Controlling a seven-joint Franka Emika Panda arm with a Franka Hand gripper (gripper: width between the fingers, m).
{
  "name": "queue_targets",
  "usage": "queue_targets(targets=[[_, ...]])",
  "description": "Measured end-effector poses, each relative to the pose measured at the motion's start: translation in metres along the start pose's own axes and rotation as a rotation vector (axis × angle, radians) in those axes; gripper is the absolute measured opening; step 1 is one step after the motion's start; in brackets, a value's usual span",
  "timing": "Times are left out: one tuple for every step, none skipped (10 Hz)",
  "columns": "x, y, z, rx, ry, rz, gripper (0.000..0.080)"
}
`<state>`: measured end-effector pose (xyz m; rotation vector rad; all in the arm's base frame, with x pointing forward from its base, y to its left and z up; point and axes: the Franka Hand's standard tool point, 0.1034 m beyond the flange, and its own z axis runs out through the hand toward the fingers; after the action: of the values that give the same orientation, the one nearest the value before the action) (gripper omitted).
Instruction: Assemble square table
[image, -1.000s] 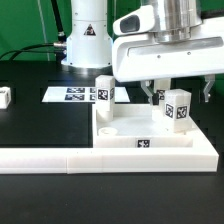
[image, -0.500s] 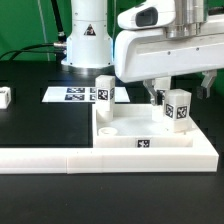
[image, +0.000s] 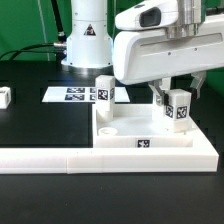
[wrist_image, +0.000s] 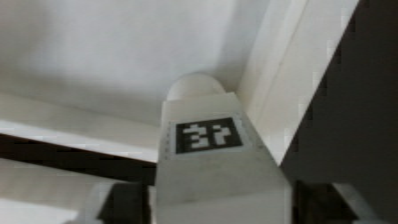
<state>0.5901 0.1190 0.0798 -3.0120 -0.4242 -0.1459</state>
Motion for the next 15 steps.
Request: queue_targets(targets=[[-0.0003, 0.001, 0.0002, 0.0, 0.0, 0.01, 0.0292], [-0.0003, 0.0013, 0.0003, 0.0, 0.0, 0.034, 0.0292], [-0.0004, 0.0014, 0.0003, 0.0, -0.001, 0.032, 0.0292], [-0.0004, 0.0017, 0.0003, 0.002, 0.0, 0.058, 0.0292], [-0.0005, 0.0038, 0.0003, 0.012, 0.005, 0.185, 0.0292], [-0.0004, 0.004, 0.0002, 0.01, 0.019, 0.311, 0.0292], [-0.0012, 0.004, 0.0, 0.006, 0.035, 0.433, 0.0292], [-0.0021, 0.0042, -0.0001, 0.004, 0.041, 0.559, 0.0292], [-0.0024, 0.0044, -0.0001, 0.001, 0.042, 0.662, 0.0292], [-0.0024, 0.0045, -0.0002, 0.001, 0.046, 0.764, 0.0292], [-0.0026, 0.0047, -0.0002, 0.001, 0.049, 0.858, 0.0292], [-0.0026, 0.0048, -0.0002, 0.002, 0.051, 0.975, 0.0292], [-0.0029, 0.0045, -0.0001, 0.008, 0.048, 1.073, 0.0292], [-0.0032, 0.0042, 0.0001, 0.014, 0.043, 1.153, 0.0292], [-0.0029, 0.0037, 0.0004, 0.024, 0.037, 1.257, 0.0292]])
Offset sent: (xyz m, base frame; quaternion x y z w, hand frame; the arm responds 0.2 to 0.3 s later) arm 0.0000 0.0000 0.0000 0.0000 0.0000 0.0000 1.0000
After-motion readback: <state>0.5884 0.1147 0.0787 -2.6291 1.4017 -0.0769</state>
